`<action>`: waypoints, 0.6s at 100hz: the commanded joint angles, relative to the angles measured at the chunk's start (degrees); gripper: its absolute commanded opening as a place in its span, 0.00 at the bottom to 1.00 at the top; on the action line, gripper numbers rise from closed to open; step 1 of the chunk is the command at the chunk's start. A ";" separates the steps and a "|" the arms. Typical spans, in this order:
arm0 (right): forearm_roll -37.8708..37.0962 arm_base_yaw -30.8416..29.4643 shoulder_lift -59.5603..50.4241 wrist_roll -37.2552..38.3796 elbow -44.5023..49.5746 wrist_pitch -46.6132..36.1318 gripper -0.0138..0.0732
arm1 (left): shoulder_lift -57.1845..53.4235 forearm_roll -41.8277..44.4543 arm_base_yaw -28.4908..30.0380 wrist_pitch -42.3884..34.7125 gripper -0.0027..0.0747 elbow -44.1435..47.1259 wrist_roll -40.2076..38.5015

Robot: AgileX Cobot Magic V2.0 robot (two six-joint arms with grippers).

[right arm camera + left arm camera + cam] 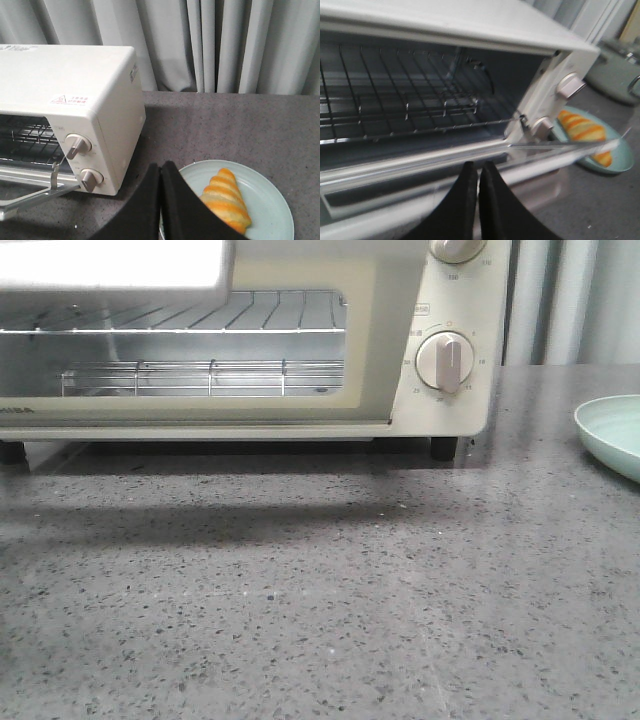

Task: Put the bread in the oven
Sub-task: 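Pull the oven door handle down with the left gripper to open it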

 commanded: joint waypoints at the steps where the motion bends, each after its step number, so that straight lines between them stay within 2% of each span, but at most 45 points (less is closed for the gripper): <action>1: 0.05 0.06 0.81 -0.46 -1.40 -2.19 0.11 | -6.87 -0.92 -1.19 -4.49 0.01 -1.71 0.09; 22: 0.19 0.06 1.99 -0.46 -0.77 -0.61 0.12 | -16.25 4.45 -0.39 -2.49 0.01 -4.30 0.09; 31: 0.19 0.06 4.21 -0.46 -0.89 1.07 0.17 | -16.23 7.06 0.95 -0.40 0.01 -7.33 0.09; 38: 0.19 0.06 6.54 -0.46 -0.89 1.85 0.31 | -15.62 9.51 2.29 1.43 0.01 -9.90 0.09; 51: 0.19 0.06 10.68 -0.46 -0.89 -0.13 0.73 | -14.84 14.29 4.99 6.00 0.01 -14.21 0.09; 55: 0.19 0.06 12.00 -0.46 -0.89 -1.11 0.81 | -14.78 15.48 5.95 6.79 0.01 -15.16 0.09; 60: -0.25 0.06 13.56 -0.46 -0.89 -2.53 0.86 | -14.78 16.23 6.95 7.48 0.01 -15.87 0.09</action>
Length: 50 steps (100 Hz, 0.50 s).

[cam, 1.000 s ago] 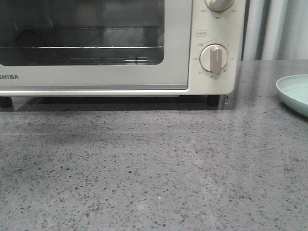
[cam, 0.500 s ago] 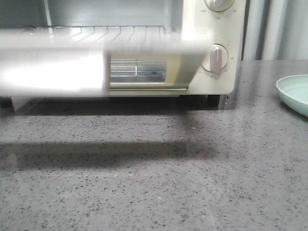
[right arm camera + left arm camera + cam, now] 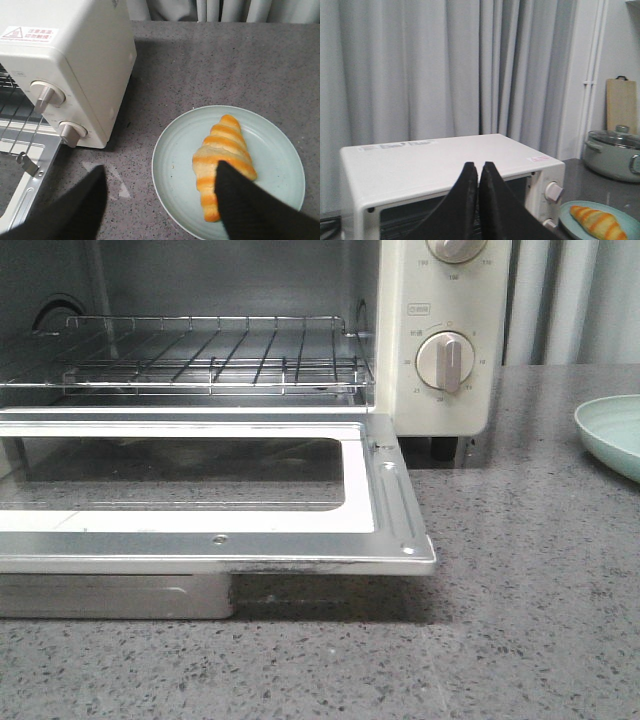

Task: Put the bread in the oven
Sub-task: 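Pull the oven door handle down with the left gripper to open it, then lower the right gripper over the bread roll on the plate and grasp it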

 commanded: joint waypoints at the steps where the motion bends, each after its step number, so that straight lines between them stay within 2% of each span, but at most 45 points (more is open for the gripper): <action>1: -0.39 0.06 2.86 -0.46 -1.37 -6.60 0.86 | 1.37 1.93 1.75 -1.50 0.01 -3.23 0.00; 23: -8.24 0.06 10.14 -0.46 -1.37 -8.94 0.86 | 1.37 1.81 3.12 -1.24 0.01 -3.60 0.00; 37: -8.28 -0.04 15.94 -0.21 -1.37 -8.15 0.86 | 1.37 1.81 3.12 -1.24 0.01 -3.60 0.00; 50: -8.28 -0.04 20.74 3.21 -1.37 -5.98 0.86 | 1.37 1.57 3.12 -1.24 0.01 -3.60 0.00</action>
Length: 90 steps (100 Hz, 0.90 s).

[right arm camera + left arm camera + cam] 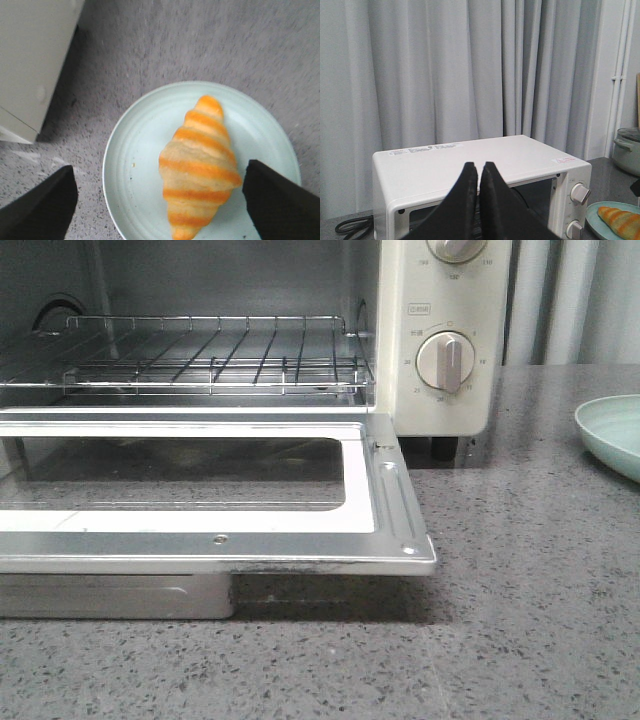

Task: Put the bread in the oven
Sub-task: 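Lower the right gripper over the bread roll on the plate and grasp it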

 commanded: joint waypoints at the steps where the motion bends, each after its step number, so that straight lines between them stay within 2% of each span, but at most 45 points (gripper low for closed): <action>1: -1.06 -0.04 2.58 2.19 -1.49 -1.61 0.86 | 1.37 -0.49 0.11 -3.58 0.01 -1.71 -0.10; 16: -1.66 -0.04 6.14 2.72 -1.49 -0.53 0.86 | 1.37 -0.49 0.11 -3.58 0.01 -1.71 -0.10; 29: -7.64 -0.04 7.58 7.36 -1.49 0.87 0.86 | 1.37 -0.49 0.11 -3.58 0.01 -1.71 -0.10; 90: -13.79 -0.04 14.15 7.60 -1.49 0.36 0.86 | 1.37 -0.49 0.11 -3.68 0.01 -1.71 -0.10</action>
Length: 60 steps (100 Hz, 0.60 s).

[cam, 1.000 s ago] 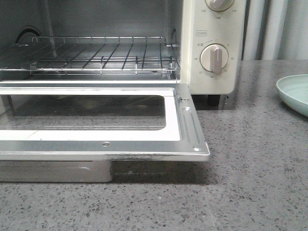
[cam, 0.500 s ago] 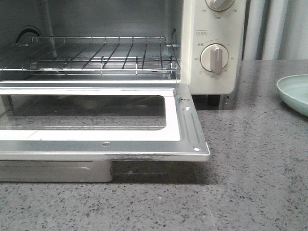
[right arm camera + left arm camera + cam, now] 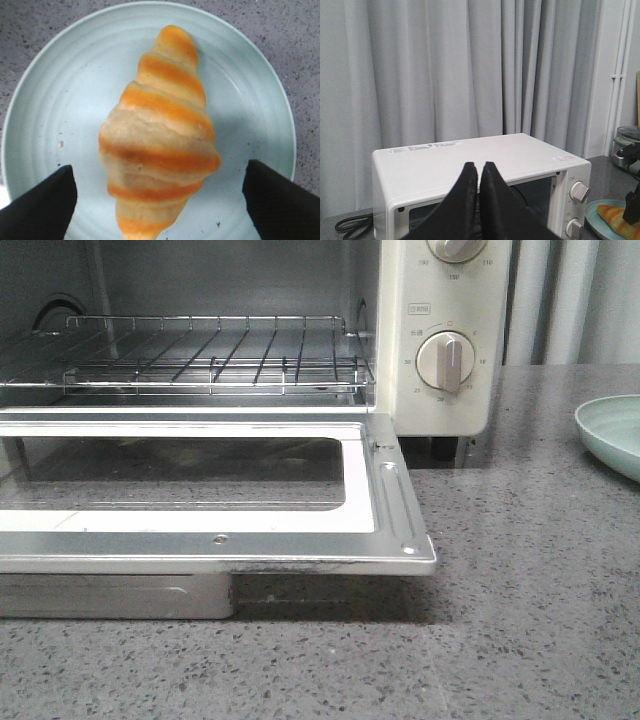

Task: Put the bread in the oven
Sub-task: 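Lower the right gripper over the bread roll on the plate and grasp it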

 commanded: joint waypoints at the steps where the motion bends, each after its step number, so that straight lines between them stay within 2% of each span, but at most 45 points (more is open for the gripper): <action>1: -2.54 -0.04 -0.25 0.39 -1.49 -2.73 0.86 | 1.37 -0.49 0.11 -3.99 0.01 -1.71 -0.10; 60: -0.09 -2.21 4.45 0.75 -1.49 -3.36 0.86 | 1.37 -0.49 0.11 -4.11 0.01 -1.71 -0.10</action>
